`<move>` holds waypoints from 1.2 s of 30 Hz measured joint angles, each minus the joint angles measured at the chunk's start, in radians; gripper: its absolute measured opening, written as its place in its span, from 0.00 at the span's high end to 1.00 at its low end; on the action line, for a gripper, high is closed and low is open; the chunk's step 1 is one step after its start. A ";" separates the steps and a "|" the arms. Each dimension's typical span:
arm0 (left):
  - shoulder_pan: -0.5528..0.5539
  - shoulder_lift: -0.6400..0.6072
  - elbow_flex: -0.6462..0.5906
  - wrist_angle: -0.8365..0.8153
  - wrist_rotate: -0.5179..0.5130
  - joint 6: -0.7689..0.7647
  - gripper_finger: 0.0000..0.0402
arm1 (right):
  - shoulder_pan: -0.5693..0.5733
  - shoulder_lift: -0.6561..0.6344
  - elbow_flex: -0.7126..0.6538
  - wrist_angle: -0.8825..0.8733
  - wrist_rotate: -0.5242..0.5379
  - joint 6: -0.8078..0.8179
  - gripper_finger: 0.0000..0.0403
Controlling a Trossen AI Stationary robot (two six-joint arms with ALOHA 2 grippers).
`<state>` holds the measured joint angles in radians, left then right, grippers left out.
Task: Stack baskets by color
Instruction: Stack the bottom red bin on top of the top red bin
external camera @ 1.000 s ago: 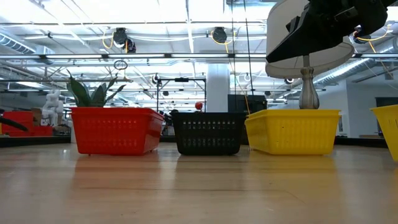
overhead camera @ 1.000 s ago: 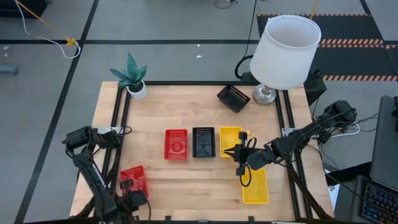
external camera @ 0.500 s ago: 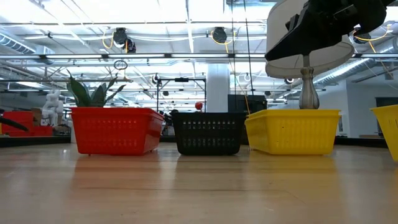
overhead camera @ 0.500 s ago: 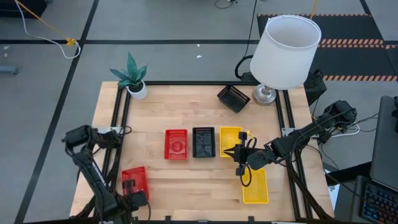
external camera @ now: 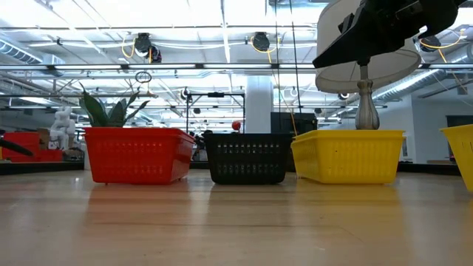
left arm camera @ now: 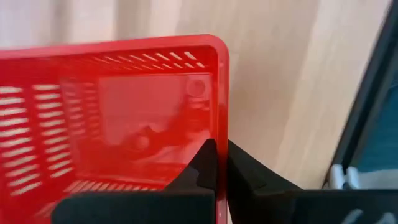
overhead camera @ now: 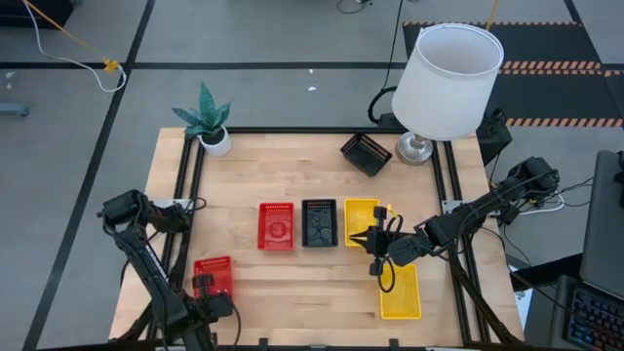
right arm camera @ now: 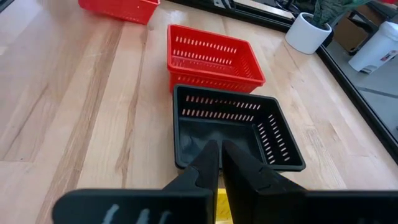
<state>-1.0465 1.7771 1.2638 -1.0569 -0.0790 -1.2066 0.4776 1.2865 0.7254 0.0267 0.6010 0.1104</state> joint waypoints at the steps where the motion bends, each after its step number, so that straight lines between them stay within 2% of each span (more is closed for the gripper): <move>1: 0.004 0.000 0.014 -0.030 0.001 0.001 0.98 | 0.000 0.000 0.000 0.000 0.000 0.000 0.97; 7: 0.026 -0.001 0.129 -0.194 -0.036 0.066 0.98 | 0.000 0.000 0.000 0.000 0.000 -0.002 0.97; 16: 0.079 -0.002 0.269 -0.341 -0.166 0.246 0.98 | 0.000 0.000 0.000 0.000 0.000 -0.002 0.97; 26: 0.165 -0.002 0.348 -0.491 -0.246 0.386 0.97 | 0.000 0.000 0.000 0.000 0.000 -0.002 0.97; 31: 0.206 -0.016 0.378 -0.515 -0.265 0.479 0.98 | 0.000 0.000 0.000 0.000 0.000 -0.002 0.97; 36: 0.237 -0.062 0.385 -0.514 -0.322 0.566 0.96 | 0.000 0.000 0.000 0.000 -0.001 -0.002 0.97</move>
<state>-0.8093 1.7155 1.6489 -1.5711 -0.4014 -0.6405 0.4774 1.2865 0.7254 0.0265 0.6004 0.1081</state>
